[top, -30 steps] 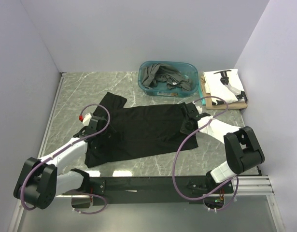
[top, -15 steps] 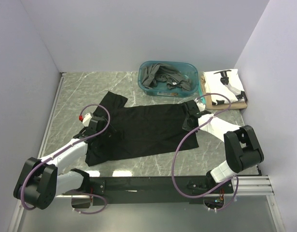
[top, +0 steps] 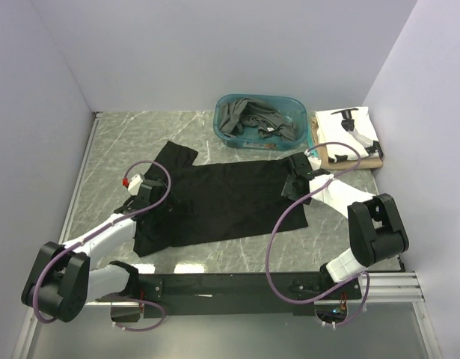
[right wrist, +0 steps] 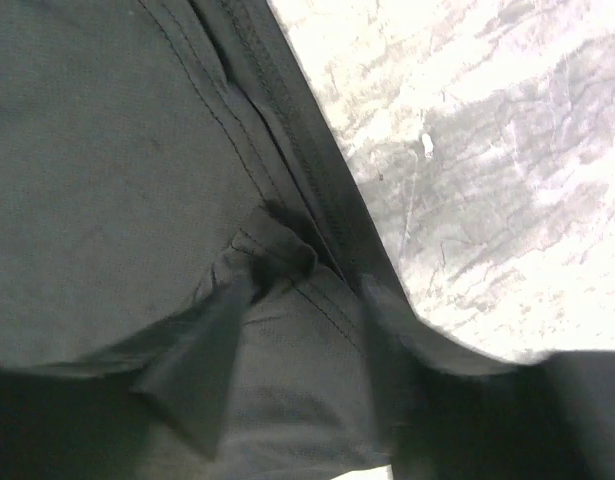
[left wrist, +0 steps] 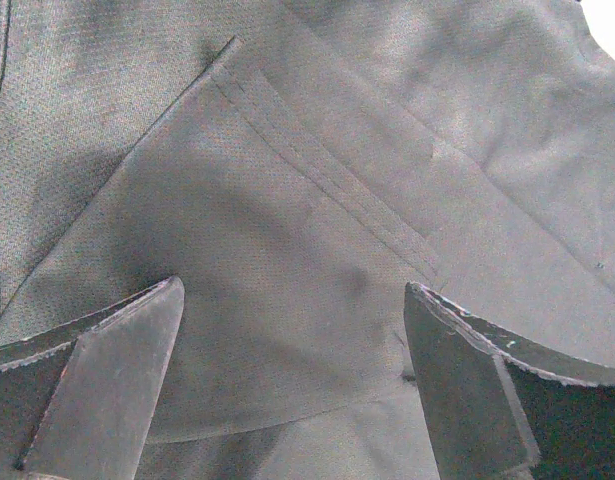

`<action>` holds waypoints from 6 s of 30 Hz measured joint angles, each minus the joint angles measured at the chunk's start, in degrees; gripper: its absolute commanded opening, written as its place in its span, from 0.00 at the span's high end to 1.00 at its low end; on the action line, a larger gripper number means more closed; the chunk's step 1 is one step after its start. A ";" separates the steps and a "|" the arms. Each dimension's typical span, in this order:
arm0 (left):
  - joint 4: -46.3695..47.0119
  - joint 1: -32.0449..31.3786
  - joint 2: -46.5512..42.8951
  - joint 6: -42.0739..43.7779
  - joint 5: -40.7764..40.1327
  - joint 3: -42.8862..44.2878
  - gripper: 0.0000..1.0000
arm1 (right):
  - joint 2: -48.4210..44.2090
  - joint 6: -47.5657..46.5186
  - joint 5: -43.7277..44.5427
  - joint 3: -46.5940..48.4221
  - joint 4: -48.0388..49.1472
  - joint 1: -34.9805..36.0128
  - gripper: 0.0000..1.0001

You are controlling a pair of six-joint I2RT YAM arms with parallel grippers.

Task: Fold and stack the t-shirts
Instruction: Fold the tshirt

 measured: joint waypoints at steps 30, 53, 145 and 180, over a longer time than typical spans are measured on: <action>-8.09 8.07 41.44 19.47 -5.97 57.51 0.01 | -26.40 -5.51 3.80 -5.44 3.45 -0.68 0.15; -19.10 10.21 64.89 25.35 -5.53 77.48 0.42 | -23.52 -5.90 4.63 -5.46 3.91 -2.05 0.15; -9.62 8.33 48.41 24.74 1.49 55.67 0.99 | 31.80 -48.87 -23.43 36.85 0.46 -6.91 1.00; -9.88 -3.13 11.32 11.63 -6.32 25.88 0.99 | 8.20 -37.27 -20.22 13.79 13.44 -5.11 1.00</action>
